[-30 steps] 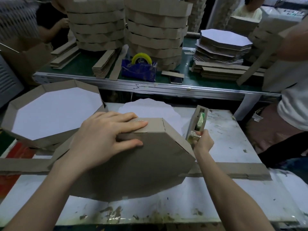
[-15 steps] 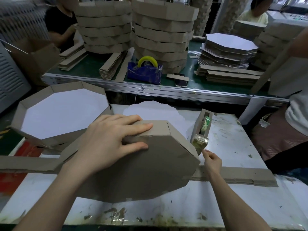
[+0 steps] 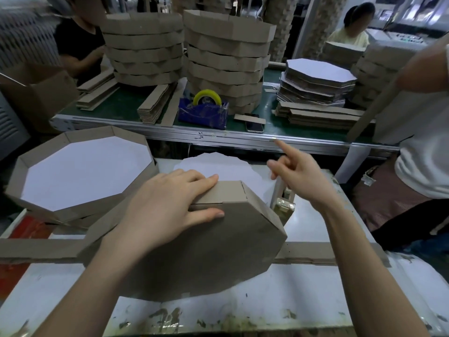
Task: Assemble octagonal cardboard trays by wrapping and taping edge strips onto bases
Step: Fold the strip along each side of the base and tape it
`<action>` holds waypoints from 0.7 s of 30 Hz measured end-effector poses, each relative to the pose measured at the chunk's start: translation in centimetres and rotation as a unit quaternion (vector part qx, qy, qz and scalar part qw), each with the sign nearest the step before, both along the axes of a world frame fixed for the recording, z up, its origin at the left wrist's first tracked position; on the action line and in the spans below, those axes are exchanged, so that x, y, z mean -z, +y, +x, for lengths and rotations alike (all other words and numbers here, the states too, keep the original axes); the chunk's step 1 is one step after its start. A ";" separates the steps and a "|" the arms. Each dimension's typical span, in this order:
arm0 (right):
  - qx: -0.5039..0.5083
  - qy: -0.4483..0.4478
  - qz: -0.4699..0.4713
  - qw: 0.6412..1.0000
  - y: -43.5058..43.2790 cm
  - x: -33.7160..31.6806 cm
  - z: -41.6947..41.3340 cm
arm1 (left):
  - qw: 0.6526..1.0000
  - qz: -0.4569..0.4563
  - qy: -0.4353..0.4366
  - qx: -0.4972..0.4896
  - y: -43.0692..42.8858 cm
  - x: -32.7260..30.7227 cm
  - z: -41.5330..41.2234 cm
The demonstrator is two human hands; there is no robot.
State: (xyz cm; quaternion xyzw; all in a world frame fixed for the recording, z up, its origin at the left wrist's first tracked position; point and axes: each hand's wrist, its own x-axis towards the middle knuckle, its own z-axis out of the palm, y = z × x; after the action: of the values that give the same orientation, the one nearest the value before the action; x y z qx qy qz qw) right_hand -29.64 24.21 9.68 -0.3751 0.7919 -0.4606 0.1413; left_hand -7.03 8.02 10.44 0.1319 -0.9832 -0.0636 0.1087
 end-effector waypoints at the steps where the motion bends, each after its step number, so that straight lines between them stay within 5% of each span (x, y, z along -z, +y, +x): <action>1: -0.023 0.013 -0.009 1.000 -0.2 -1.4 0.8 | 1.000 -0.003 0.009 -0.005 0.1 0.1 0.1; 9: -0.181 -0.061 -0.053 0.980 -3.0 -4.7 5.4 | 0.999 0.035 0.022 -0.030 0.4 0.6 0.3; 21: -0.160 -0.064 0.052 0.984 -1.9 -2.1 4.5 | 0.993 -0.048 0.104 0.030 0.4 1.3 1.2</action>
State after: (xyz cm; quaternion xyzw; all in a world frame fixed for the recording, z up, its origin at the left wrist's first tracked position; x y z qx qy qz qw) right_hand -25.16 22.35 11.82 -0.4593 0.7336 -0.4134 0.2829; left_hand -5.83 8.43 9.18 0.0898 -0.9720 -0.0331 0.2144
